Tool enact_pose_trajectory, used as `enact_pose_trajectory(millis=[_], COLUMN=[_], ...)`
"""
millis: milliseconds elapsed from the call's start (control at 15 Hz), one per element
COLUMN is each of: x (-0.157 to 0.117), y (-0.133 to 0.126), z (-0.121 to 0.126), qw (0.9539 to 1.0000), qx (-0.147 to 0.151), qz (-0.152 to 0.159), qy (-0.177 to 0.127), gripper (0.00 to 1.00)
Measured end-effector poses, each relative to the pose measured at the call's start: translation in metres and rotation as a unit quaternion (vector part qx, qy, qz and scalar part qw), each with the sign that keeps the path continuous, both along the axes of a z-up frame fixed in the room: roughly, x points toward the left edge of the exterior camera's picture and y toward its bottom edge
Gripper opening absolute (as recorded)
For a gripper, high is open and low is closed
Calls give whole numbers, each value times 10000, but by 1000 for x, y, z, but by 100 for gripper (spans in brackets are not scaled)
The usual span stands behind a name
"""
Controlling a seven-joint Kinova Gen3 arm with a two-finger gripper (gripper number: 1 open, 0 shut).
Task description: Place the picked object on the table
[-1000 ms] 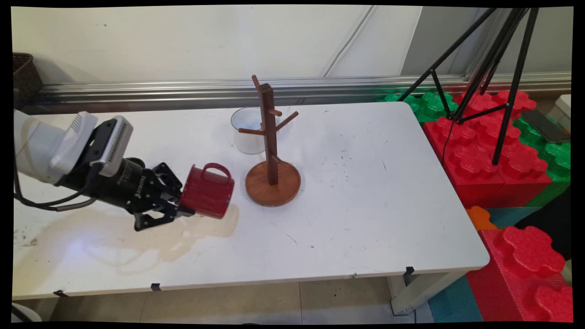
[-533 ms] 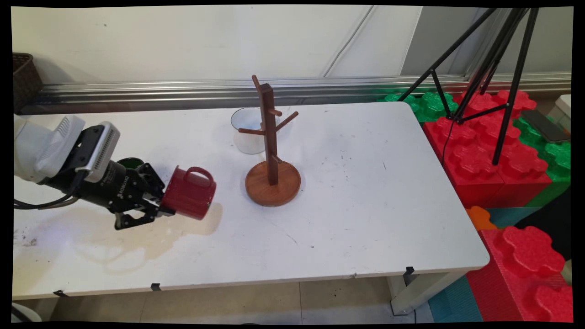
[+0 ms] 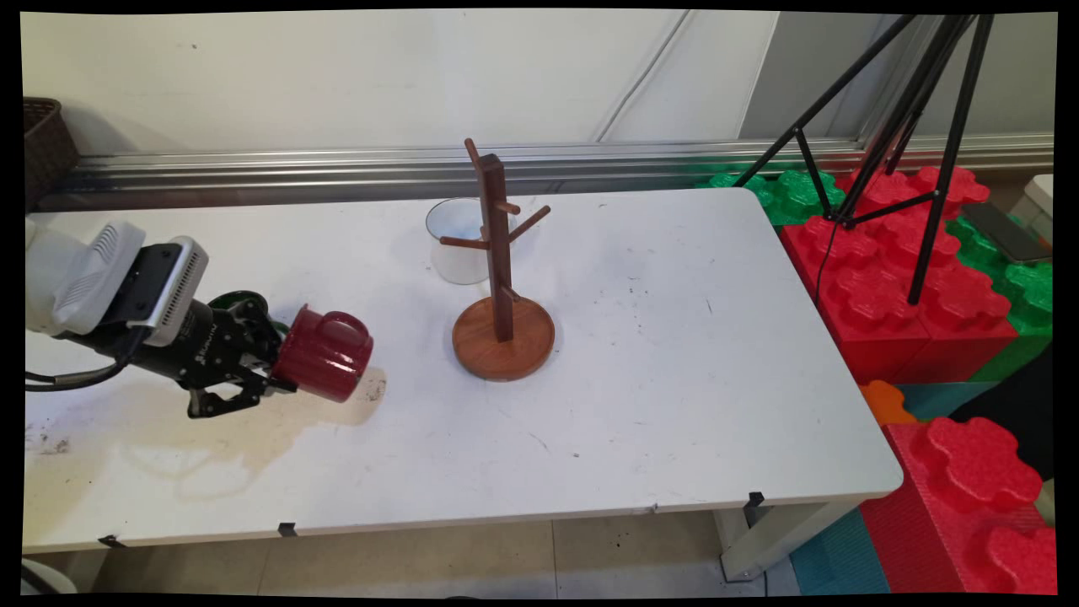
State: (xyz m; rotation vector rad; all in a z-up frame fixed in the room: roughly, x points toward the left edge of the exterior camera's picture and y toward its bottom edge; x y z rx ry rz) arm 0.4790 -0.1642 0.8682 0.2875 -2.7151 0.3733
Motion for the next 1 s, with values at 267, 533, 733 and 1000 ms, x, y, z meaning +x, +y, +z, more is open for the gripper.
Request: enact_pose_trajectory(millis=[267, 533, 733, 1000], x=[10, 15, 16, 16], y=[-2, -5, -6, -8], z=[-5, -14, -19, -27], qw=[9993, 9977, 9965, 9950], qx=[-98, -163, -205, -229], qz=[-96, -177, -219, -291], qy=[-356, -638, -780, -927], gripper=[0, 0, 0, 0])
